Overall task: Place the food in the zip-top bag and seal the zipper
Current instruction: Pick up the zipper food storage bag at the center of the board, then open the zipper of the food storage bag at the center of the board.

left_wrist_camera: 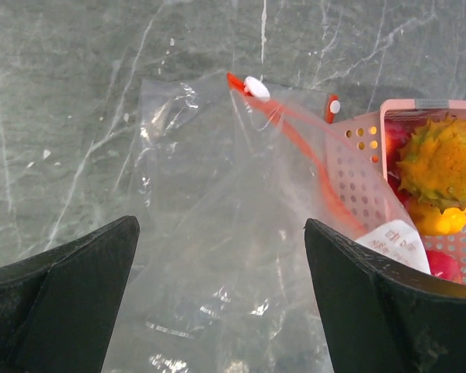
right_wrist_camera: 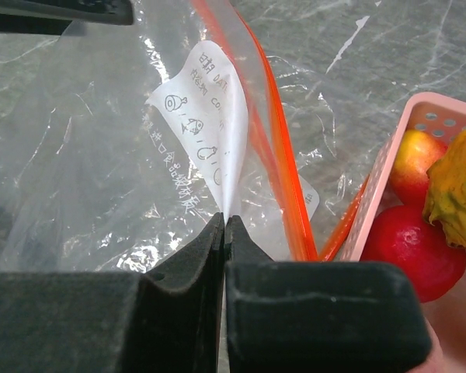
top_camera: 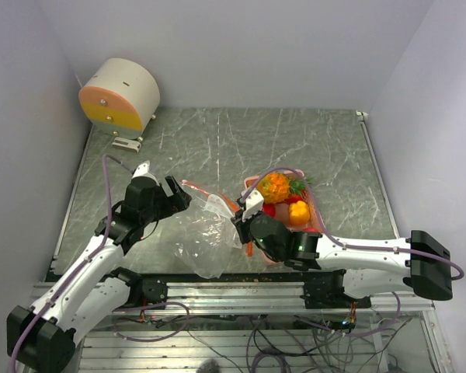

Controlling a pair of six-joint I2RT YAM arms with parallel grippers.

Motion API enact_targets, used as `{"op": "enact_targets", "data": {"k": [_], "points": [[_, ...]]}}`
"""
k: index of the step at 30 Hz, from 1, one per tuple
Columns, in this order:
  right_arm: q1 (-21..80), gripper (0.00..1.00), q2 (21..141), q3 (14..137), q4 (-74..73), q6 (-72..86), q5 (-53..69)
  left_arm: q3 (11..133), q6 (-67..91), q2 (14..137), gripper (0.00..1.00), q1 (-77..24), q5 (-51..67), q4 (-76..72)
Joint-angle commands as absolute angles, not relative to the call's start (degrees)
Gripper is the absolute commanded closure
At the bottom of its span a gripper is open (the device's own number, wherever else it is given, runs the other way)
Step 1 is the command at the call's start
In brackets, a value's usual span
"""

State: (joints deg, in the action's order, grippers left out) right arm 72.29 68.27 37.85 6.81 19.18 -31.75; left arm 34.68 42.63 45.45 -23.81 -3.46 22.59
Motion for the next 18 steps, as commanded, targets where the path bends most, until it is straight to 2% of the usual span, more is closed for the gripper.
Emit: {"op": "enact_targets", "data": {"k": [1,13,16,18], "points": [[73.0,1.00,67.6,37.3,9.1,17.7,-32.5,33.0,44.0,47.3,0.00,-23.3,-0.5,9.8],[73.5,1.00,66.1,37.3,8.7,17.2,-31.0,24.6,42.2,50.6,0.02,-23.3,3.6,-10.5],[73.5,1.00,65.4,37.4,8.3,17.3,-31.1,23.4,42.5,52.1,0.20,-23.3,6.6,-14.5],[73.6,1.00,65.0,37.3,8.2,17.6,-31.5,23.6,42.5,52.4,0.43,-23.3,8.0,-15.3]]}}
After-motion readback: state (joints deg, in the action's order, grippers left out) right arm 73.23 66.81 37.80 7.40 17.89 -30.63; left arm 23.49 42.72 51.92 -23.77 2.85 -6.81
